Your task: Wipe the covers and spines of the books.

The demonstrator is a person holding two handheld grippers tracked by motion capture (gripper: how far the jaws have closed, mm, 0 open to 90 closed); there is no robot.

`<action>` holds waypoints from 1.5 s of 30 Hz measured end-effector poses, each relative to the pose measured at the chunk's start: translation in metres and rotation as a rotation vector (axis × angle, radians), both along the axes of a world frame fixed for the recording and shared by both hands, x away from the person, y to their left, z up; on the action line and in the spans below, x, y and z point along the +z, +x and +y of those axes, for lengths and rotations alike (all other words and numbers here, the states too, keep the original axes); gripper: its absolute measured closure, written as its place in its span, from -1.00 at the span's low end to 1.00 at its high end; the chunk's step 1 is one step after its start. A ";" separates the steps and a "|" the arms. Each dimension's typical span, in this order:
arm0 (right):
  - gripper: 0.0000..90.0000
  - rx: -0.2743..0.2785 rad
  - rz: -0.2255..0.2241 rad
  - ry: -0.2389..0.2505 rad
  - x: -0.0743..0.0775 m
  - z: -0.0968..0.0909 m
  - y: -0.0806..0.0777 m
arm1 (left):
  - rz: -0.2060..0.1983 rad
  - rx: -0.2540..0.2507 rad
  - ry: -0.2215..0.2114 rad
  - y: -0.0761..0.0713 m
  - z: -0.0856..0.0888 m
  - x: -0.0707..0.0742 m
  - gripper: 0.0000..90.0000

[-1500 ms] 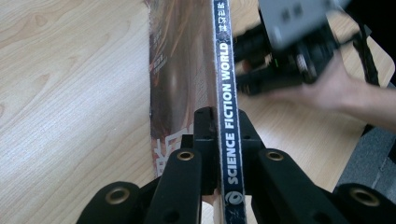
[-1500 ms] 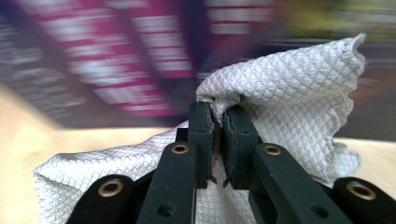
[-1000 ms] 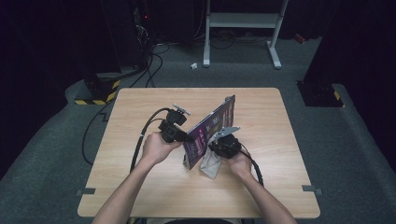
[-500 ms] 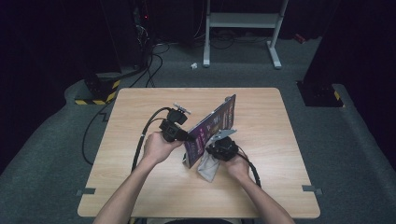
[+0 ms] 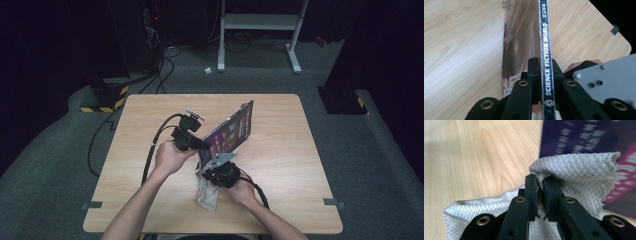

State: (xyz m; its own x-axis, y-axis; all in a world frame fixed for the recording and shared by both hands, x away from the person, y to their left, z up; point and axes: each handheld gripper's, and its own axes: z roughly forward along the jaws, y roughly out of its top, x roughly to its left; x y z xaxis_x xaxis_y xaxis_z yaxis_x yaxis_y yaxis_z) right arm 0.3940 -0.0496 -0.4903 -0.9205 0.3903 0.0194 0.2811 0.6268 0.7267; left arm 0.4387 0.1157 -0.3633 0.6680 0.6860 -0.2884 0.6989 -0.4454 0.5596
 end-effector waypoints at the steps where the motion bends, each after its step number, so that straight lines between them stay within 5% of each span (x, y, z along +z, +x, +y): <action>1: 0.83 -0.010 -0.002 0.001 0.001 -0.002 0.002 | 0.001 -0.002 0.003 -0.001 0.000 0.000 0.86; 9: 0.83 -0.217 -0.007 0.027 0.024 -0.047 0.042 | -0.001 -0.003 0.004 -0.002 -0.002 0.001 0.86; 11: 0.83 -0.233 0.010 0.041 0.027 -0.050 0.044 | -0.001 -0.005 0.004 -0.002 -0.003 0.001 0.86; 16: 0.83 -0.091 0.000 0.035 0.030 -0.022 0.017 | -0.006 -0.005 0.019 -0.002 -0.002 0.000 0.86; 21: 0.83 -0.013 -0.001 0.051 0.037 -0.003 0.004 | -0.010 0.000 0.034 -0.003 -0.001 0.000 0.86; 25: 0.83 -0.032 -0.013 0.039 0.040 -0.006 0.009 | -0.014 0.001 0.044 -0.004 0.000 0.001 0.86; 33: 0.83 -0.201 0.001 0.055 0.045 -0.040 0.040 | -0.010 0.003 0.033 -0.004 0.000 0.001 0.86; 41: 0.83 -0.054 -0.036 0.029 0.058 -0.013 0.011 | -0.016 -0.001 0.052 -0.005 -0.002 0.001 0.85; 45: 0.83 -0.086 -0.030 0.022 0.061 -0.020 0.019 | -0.019 -0.009 0.058 -0.006 -0.001 0.002 0.86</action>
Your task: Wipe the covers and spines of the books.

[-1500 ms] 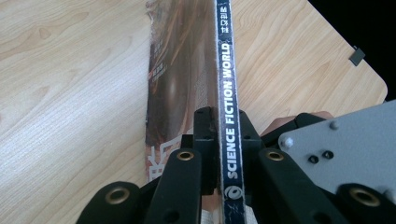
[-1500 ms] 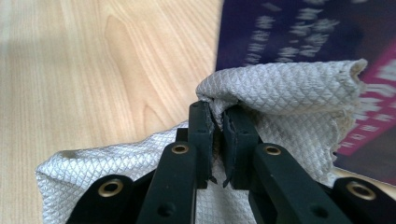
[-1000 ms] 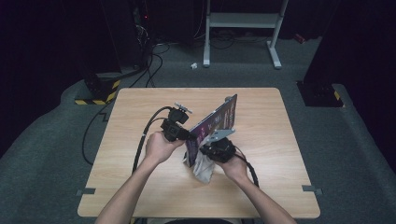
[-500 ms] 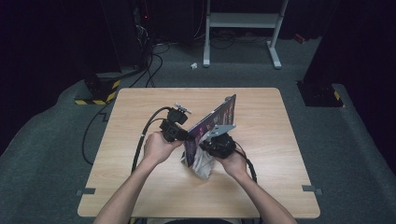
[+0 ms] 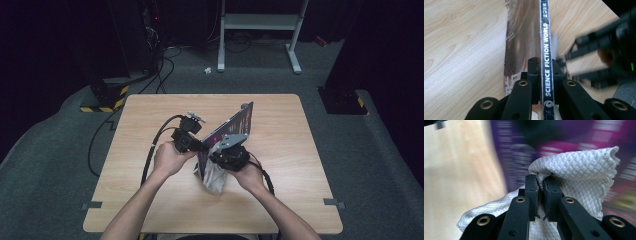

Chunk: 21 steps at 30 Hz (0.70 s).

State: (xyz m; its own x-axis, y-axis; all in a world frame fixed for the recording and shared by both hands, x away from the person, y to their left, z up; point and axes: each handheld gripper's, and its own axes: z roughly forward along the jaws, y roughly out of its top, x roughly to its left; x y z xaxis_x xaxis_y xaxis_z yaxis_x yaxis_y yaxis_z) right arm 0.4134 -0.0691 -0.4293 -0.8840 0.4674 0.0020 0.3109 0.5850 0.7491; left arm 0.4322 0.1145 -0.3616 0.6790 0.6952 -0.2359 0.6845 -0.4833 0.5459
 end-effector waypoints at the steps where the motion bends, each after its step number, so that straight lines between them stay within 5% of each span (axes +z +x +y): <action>1: 0.83 -0.033 0.003 0.006 0.001 -0.007 0.006 | 0.001 0.003 -0.005 0.000 0.000 0.000 0.85; 6: 0.83 -0.135 0.034 0.054 0.001 -0.030 0.022 | 0.006 -0.004 -0.014 0.000 0.000 -0.002 0.86; 15: 0.83 0.045 -0.018 0.034 0.011 0.008 -0.013 | 0.004 0.010 -0.005 0.000 0.001 -0.001 0.86; 21: 0.83 -0.038 0.012 0.064 0.011 -0.008 0.000 | 0.004 0.009 -0.009 0.000 -0.001 -0.001 0.86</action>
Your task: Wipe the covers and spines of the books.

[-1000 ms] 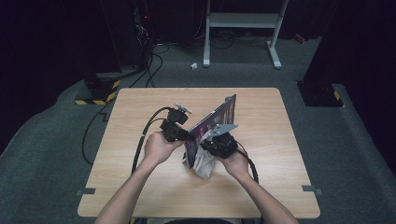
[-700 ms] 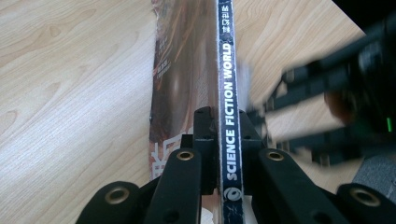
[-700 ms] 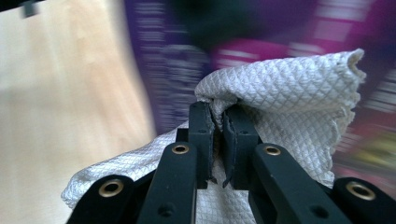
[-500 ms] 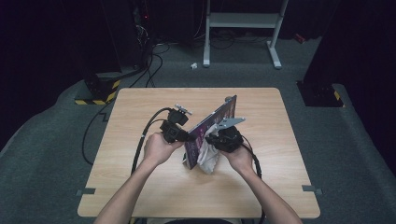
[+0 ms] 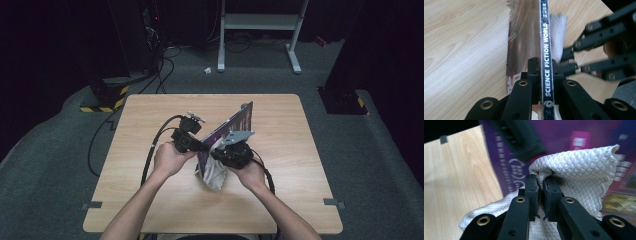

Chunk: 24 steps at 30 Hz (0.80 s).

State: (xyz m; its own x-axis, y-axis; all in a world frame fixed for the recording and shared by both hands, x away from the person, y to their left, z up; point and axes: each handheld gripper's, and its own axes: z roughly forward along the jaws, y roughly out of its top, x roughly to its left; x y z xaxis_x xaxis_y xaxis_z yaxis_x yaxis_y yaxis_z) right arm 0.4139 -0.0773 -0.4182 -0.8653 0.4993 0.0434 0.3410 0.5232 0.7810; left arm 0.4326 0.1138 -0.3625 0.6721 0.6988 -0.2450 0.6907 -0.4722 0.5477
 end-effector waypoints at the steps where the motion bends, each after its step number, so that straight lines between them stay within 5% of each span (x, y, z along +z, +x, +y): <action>1: 0.83 -0.004 0.004 0.006 0.000 -0.001 0.000 | 0.002 -0.002 0.002 0.000 -0.001 0.000 0.86; 10: 0.83 0.120 -0.042 -0.011 0.003 0.025 -0.022 | -0.002 0.009 0.016 0.000 -0.001 0.000 0.86; 15: 0.83 0.007 -0.063 -0.032 0.002 0.004 -0.005 | -0.039 -0.031 0.068 -0.005 -0.004 0.000 0.86; 20: 0.83 -0.105 -0.049 -0.023 0.008 -0.020 0.018 | -0.039 -0.033 0.066 -0.006 -0.004 0.001 0.86; 24: 0.83 -0.081 -0.065 -0.007 0.014 -0.016 0.014 | -0.041 -0.035 0.070 -0.007 -0.004 0.001 0.86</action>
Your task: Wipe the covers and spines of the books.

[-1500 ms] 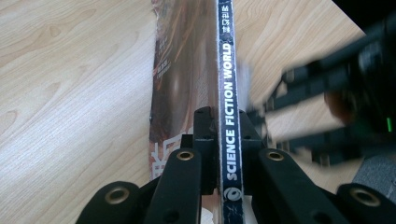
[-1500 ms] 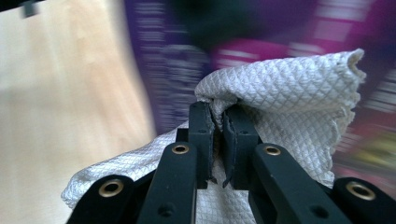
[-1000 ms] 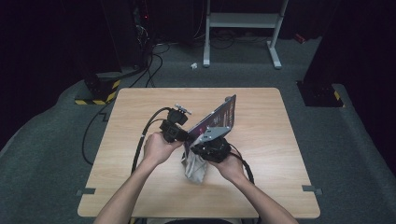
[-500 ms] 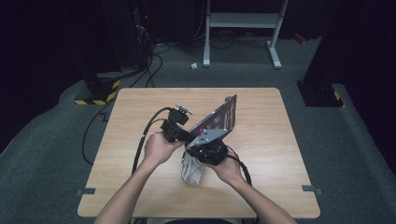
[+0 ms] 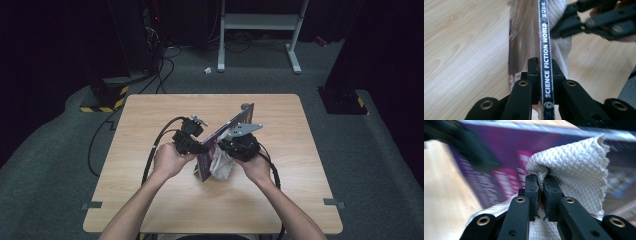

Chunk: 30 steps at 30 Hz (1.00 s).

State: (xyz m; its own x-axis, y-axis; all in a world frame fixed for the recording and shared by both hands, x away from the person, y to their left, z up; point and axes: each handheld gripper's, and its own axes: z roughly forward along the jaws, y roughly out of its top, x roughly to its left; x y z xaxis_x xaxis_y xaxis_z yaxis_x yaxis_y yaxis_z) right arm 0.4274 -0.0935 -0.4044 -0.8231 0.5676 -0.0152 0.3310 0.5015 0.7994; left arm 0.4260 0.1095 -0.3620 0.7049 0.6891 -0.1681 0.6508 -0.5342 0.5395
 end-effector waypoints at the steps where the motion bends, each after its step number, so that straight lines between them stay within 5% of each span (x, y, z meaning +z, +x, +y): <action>1: 0.83 0.026 -0.004 0.016 0.003 0.003 -0.004 | 0.001 0.000 0.000 0.000 0.000 0.000 0.86; 7: 0.83 0.086 -0.065 0.040 0.022 0.008 -0.015 | -0.010 -0.015 0.010 -0.004 0.000 0.001 0.86; 11: 0.83 -0.004 -0.070 0.026 0.023 -0.005 0.000 | -0.006 -0.018 0.016 -0.004 0.002 -0.001 0.86; 14: 0.83 -0.071 -0.028 0.029 0.019 -0.015 0.014 | -0.007 -0.022 0.013 -0.004 0.003 -0.001 0.86; 22: 0.83 0.066 -0.072 0.017 0.032 0.005 -0.010 | -0.027 -0.032 0.022 -0.007 0.001 -0.001 0.86; 30: 0.83 -0.087 -0.024 0.054 0.031 -0.019 0.023 | -0.021 -0.033 0.011 -0.008 0.008 -0.002 0.86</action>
